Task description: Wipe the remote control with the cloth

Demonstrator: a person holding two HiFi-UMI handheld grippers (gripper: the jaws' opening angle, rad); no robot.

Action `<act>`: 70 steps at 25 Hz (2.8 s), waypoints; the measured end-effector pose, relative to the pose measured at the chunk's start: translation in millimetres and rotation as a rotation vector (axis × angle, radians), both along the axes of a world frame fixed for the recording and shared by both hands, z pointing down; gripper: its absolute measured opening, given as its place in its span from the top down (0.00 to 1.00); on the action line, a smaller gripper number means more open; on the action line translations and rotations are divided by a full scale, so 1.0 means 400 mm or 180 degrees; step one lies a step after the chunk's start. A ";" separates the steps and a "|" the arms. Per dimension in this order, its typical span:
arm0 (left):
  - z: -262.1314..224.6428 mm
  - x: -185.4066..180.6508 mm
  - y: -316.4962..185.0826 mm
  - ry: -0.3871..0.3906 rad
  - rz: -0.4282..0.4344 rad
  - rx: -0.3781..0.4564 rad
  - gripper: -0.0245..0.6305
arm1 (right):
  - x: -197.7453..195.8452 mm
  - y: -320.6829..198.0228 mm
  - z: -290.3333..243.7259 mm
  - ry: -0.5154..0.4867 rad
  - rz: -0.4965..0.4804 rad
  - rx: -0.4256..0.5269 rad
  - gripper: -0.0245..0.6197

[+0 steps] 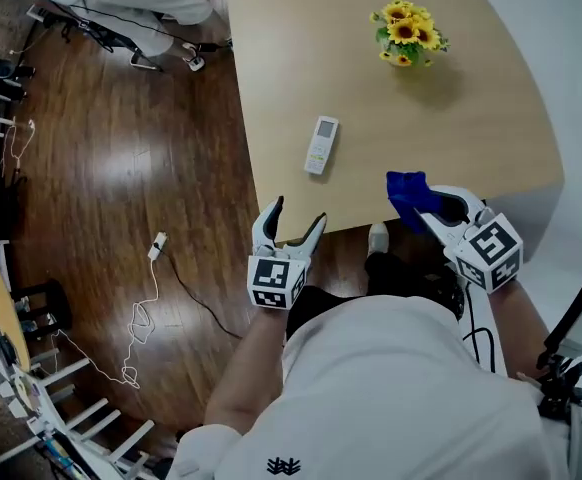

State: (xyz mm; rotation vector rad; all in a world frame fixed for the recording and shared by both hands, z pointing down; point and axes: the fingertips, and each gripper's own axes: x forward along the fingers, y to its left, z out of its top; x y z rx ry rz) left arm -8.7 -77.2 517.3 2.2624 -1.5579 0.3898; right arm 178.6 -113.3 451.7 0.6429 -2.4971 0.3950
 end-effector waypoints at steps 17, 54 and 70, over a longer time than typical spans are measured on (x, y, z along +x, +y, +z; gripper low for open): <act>0.403 0.005 -0.331 -0.0316 -0.0165 -0.0343 0.32 | -0.026 -0.128 0.067 0.0358 0.0118 -0.0259 0.83; 0.106 0.045 -0.277 -0.0539 0.0623 -0.0045 0.54 | -0.098 -0.199 -0.055 -0.0003 0.0052 0.0107 0.83; -0.147 0.119 -0.208 -0.0739 0.1460 0.0459 0.54 | -0.492 -0.051 -0.171 -0.0576 -0.0866 0.0590 0.83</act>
